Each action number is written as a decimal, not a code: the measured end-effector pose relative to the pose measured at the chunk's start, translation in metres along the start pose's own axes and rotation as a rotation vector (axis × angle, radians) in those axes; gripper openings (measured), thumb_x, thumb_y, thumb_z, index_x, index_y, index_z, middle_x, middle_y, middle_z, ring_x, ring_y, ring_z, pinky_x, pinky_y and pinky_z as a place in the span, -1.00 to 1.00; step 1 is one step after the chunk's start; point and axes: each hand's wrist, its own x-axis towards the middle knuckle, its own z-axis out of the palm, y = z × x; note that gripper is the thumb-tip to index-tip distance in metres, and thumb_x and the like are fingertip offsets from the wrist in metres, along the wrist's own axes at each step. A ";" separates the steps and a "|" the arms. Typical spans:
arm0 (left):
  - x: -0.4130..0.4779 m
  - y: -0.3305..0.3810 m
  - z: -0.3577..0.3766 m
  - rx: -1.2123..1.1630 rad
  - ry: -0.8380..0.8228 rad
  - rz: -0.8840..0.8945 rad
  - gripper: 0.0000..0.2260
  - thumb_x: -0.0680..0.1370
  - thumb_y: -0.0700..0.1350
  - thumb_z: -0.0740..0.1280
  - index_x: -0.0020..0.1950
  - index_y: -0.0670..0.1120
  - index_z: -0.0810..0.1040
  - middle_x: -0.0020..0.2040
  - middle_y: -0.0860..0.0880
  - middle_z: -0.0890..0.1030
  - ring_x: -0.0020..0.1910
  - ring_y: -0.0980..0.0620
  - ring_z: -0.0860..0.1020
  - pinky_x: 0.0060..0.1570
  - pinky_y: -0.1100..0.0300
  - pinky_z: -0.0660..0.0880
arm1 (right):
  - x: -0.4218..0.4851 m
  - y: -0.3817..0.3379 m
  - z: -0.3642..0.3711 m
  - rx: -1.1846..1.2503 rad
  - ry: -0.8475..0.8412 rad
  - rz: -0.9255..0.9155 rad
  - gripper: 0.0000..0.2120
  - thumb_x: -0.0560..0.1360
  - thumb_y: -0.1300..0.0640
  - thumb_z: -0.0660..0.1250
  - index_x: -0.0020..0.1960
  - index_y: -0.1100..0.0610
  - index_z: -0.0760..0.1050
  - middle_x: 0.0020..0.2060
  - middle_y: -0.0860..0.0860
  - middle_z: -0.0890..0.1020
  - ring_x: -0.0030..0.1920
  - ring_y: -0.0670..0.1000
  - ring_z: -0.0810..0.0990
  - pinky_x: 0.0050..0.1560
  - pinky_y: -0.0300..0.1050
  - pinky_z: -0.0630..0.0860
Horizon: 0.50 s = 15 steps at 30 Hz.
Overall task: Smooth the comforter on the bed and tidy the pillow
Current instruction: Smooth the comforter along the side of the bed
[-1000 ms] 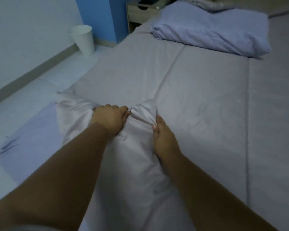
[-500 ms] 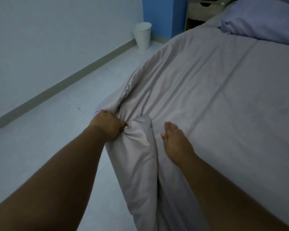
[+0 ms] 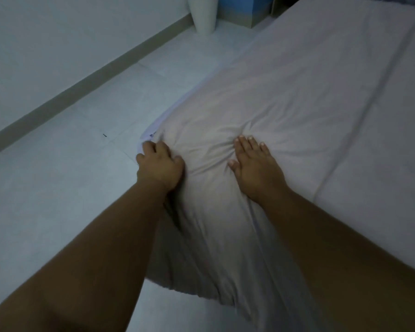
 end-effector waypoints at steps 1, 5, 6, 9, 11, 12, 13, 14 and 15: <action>0.001 0.004 0.002 -0.090 -0.023 -0.159 -0.71 0.56 -0.03 0.14 0.22 -0.13 0.37 0.27 -0.23 0.32 0.13 -0.32 0.39 0.13 -0.11 0.37 | 0.005 -0.001 0.000 -0.002 0.014 0.000 -0.45 0.63 -0.07 -0.03 0.54 0.16 0.00 0.54 0.07 0.09 0.54 0.04 0.00 0.49 -0.07 -0.16; 0.013 -0.012 0.009 -0.392 0.076 -0.435 -0.61 0.60 0.03 0.16 0.37 -0.11 0.25 0.33 -0.26 0.30 0.10 -0.24 0.48 0.18 -0.07 0.37 | 0.021 -0.006 0.003 -0.004 0.039 0.014 -0.45 0.63 -0.08 -0.02 0.53 0.15 0.02 0.54 0.08 0.09 0.53 0.05 0.01 0.49 -0.06 -0.15; 0.018 -0.020 0.010 -0.405 0.061 -0.461 -0.58 0.60 0.05 0.16 0.37 -0.15 0.27 0.32 -0.29 0.37 0.15 -0.25 0.48 0.18 -0.04 0.38 | 0.025 -0.007 0.003 -0.005 0.038 0.015 -0.44 0.63 -0.08 -0.02 0.54 0.16 0.01 0.54 0.08 0.08 0.54 0.05 0.00 0.49 -0.06 -0.16; 0.030 -0.041 0.014 -0.341 0.023 -0.382 -0.61 0.62 0.07 0.11 0.21 -0.23 0.43 0.18 -0.32 0.54 0.17 -0.29 0.49 0.07 0.05 0.39 | 0.036 -0.010 0.002 -0.004 0.028 0.031 -0.43 0.63 -0.09 -0.06 0.54 0.15 -0.03 0.55 0.07 0.02 0.54 0.03 -0.04 0.50 -0.07 -0.19; 0.038 -0.053 0.016 -0.331 0.069 -0.331 -0.65 0.63 0.04 0.10 0.05 -0.24 0.45 0.07 -0.33 0.56 0.07 -0.29 0.51 -0.08 0.09 0.32 | 0.045 -0.014 0.002 0.013 0.021 0.039 -0.43 0.63 -0.10 -0.07 0.55 0.14 -0.05 0.55 0.06 0.00 0.54 0.02 -0.07 0.51 -0.07 -0.19; 0.043 -0.060 0.016 -0.306 0.075 -0.322 -0.66 0.63 0.04 0.09 0.00 -0.24 0.44 0.04 -0.34 0.56 0.04 -0.29 0.51 -0.11 0.10 0.30 | 0.050 -0.017 0.002 0.025 0.017 0.039 -0.44 0.63 -0.10 -0.07 0.55 0.14 -0.05 0.55 0.05 0.00 0.54 0.01 -0.07 0.51 -0.08 -0.19; 0.048 -0.066 0.017 -0.284 0.074 -0.313 -0.66 0.63 0.05 0.09 -0.02 -0.23 0.43 0.03 -0.35 0.56 0.03 -0.30 0.51 -0.11 0.08 0.30 | 0.055 -0.019 0.002 0.032 0.017 0.037 -0.44 0.64 -0.09 -0.07 0.55 0.14 -0.05 0.55 0.05 0.01 0.54 0.01 -0.07 0.50 -0.08 -0.19; 0.052 -0.071 0.018 -0.266 0.064 -0.310 -0.66 0.63 0.05 0.09 -0.02 -0.22 0.42 0.03 -0.35 0.56 0.04 -0.31 0.50 -0.10 0.06 0.32 | 0.059 -0.022 0.002 0.033 0.020 0.034 -0.45 0.64 -0.08 -0.07 0.55 0.14 -0.04 0.55 0.05 0.02 0.54 0.01 -0.06 0.50 -0.09 -0.19; 0.054 -0.074 0.019 -0.252 0.043 -0.319 -0.65 0.63 0.06 0.08 -0.02 -0.22 0.42 0.03 -0.36 0.55 0.05 -0.32 0.50 -0.07 0.04 0.34 | 0.063 -0.023 0.002 0.028 0.023 0.032 -0.45 0.64 -0.08 -0.06 0.54 0.14 -0.03 0.55 0.05 0.02 0.54 0.01 -0.06 0.50 -0.09 -0.19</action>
